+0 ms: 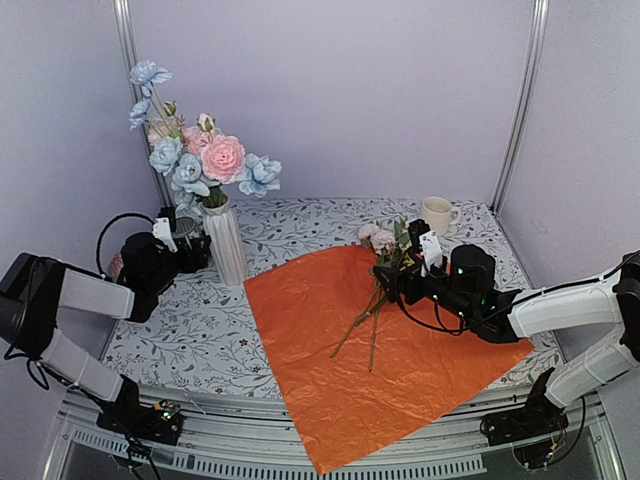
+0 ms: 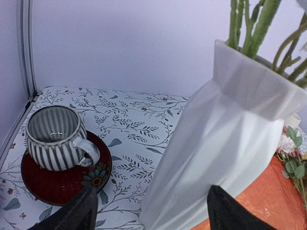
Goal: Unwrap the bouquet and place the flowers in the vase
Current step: Adjust the vase at the center of the board.
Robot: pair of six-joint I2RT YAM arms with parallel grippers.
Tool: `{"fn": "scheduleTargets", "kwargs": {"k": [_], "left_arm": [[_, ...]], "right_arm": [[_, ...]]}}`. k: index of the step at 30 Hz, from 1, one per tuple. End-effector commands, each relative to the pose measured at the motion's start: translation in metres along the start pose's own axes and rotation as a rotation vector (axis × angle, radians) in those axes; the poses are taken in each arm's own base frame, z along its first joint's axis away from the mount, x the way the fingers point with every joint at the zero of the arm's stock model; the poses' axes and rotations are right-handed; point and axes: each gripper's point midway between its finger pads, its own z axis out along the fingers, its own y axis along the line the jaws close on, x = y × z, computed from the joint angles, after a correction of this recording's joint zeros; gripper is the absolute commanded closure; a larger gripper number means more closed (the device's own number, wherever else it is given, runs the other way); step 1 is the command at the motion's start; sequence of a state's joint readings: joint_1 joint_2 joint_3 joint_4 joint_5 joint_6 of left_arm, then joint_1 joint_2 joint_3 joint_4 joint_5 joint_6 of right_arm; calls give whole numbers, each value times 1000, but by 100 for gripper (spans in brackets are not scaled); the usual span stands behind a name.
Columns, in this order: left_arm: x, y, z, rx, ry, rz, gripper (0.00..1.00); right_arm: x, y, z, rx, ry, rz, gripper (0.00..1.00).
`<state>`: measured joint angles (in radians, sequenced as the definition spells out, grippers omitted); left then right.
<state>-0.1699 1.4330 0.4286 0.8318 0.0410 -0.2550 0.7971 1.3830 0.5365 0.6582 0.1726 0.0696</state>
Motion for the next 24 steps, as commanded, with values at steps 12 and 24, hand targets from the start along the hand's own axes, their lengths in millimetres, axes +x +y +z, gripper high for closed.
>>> {"fn": "scheduleTargets", "kwargs": {"k": [12, 24], "left_arm": [[-11, 9, 32, 3, -24, -19, 20], [-4, 15, 48, 10, -12, -43, 20]], "right_arm": [[-11, 1, 4, -8, -25, -2, 1], [-11, 2, 4, -9, -24, -3, 1]]}}
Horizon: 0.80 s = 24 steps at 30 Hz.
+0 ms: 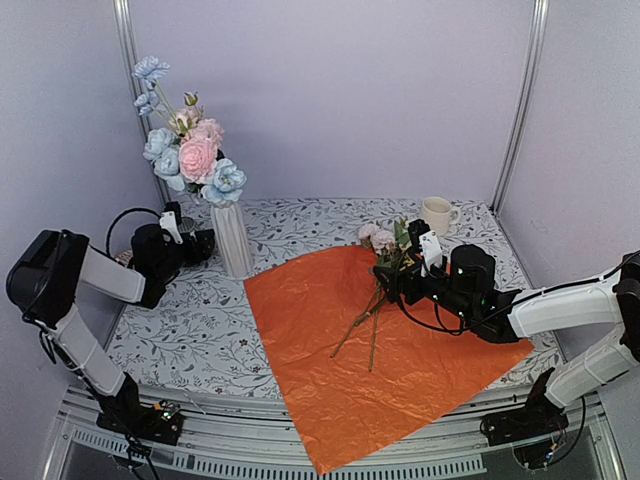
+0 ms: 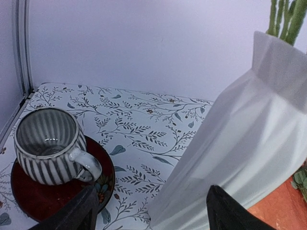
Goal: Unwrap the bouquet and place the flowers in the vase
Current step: Adjust the vase at the center of the board.
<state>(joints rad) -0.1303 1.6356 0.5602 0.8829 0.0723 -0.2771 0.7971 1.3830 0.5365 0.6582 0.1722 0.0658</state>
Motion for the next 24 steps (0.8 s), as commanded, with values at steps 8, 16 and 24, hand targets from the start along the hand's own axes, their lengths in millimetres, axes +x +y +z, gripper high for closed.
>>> {"fn": "scheduleTargets", "kwargs": {"k": [8, 16, 24], "left_arm": [[-7, -1, -1, 35, -20, -46, 18], [7, -18, -37, 115, -5, -165, 12], [14, -48, -41, 205, 25, -159, 7]], "right_arm": [[-10, 1, 4, -8, -23, -1, 1], [-10, 3, 5, -14, -19, 5, 1], [-10, 4, 6, -22, -16, 12, 1]]}}
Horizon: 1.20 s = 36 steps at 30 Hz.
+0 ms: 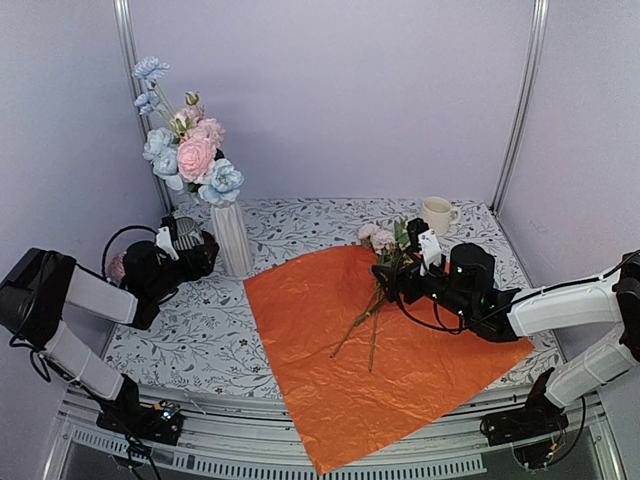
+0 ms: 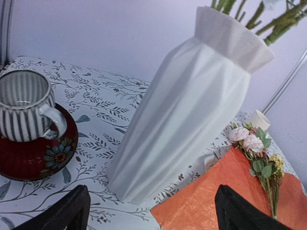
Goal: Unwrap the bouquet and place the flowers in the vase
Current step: Adjust the vase at the center of the board.
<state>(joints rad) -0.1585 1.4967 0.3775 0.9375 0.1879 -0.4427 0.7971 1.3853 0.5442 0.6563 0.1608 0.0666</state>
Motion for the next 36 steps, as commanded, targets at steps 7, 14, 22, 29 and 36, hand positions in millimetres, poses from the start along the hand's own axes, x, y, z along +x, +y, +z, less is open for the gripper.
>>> {"fn": "scheduleTargets", "kwargs": {"k": [7, 14, 22, 29, 36], "left_arm": [[-11, -22, 23, 79, -1, 40, 7], [-13, -16, 43, 57, 18, 61, 8], [-17, 1, 49, -9, 14, 41, 10], [-21, 23, 48, -60, 8, 14, 11], [-26, 42, 51, -93, 2, 3, 11]], "right_arm": [[-7, 1, 5, -6, -14, 9, 1], [-7, 1, 5, -8, -13, 6, 1], [-8, 1, 4, -7, -16, 6, 1], [-8, 1, 5, -6, -15, 5, 1], [-8, 0, 5, -4, -14, 4, 1]]}}
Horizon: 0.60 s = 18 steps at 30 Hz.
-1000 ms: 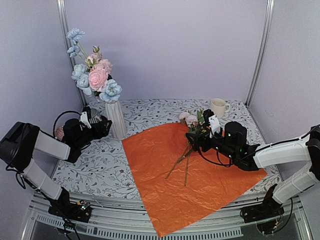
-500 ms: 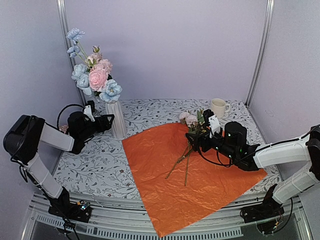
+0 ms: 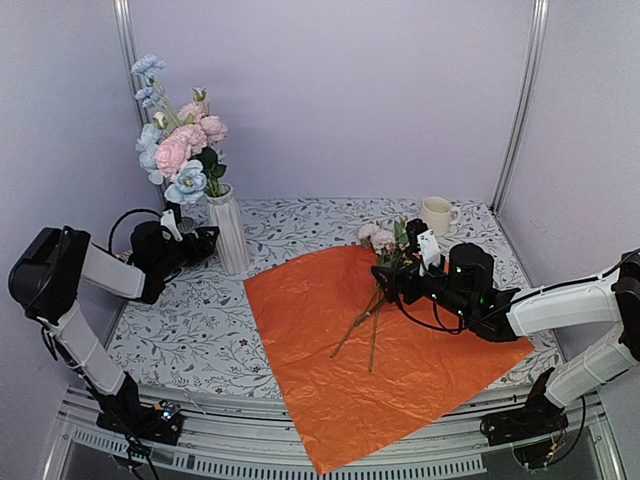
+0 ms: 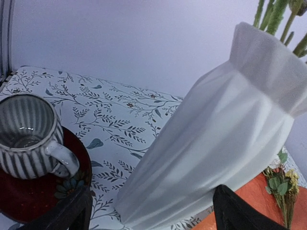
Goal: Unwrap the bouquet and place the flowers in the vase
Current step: Adjust the vase at the center of the board.
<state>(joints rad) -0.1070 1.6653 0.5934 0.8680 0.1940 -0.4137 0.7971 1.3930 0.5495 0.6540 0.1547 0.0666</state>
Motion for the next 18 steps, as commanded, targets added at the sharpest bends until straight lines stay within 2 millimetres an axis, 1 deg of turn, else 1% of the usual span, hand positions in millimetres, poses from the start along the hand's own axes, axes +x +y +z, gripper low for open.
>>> {"fn": "scheduleTargets", "kwargs": {"k": [1, 7, 18], "left_arm": [[-2, 19, 6, -46, 3, -12, 11], [-7, 31, 11, -63, -2, -21, 11], [-8, 48, 9, -98, -7, -73, 11]], "right_arm": [[-9, 0, 3, 1, -20, 5, 1], [-10, -1, 3, 2, -21, 4, 1], [-9, 0, 2, 0, -19, 3, 1]]}}
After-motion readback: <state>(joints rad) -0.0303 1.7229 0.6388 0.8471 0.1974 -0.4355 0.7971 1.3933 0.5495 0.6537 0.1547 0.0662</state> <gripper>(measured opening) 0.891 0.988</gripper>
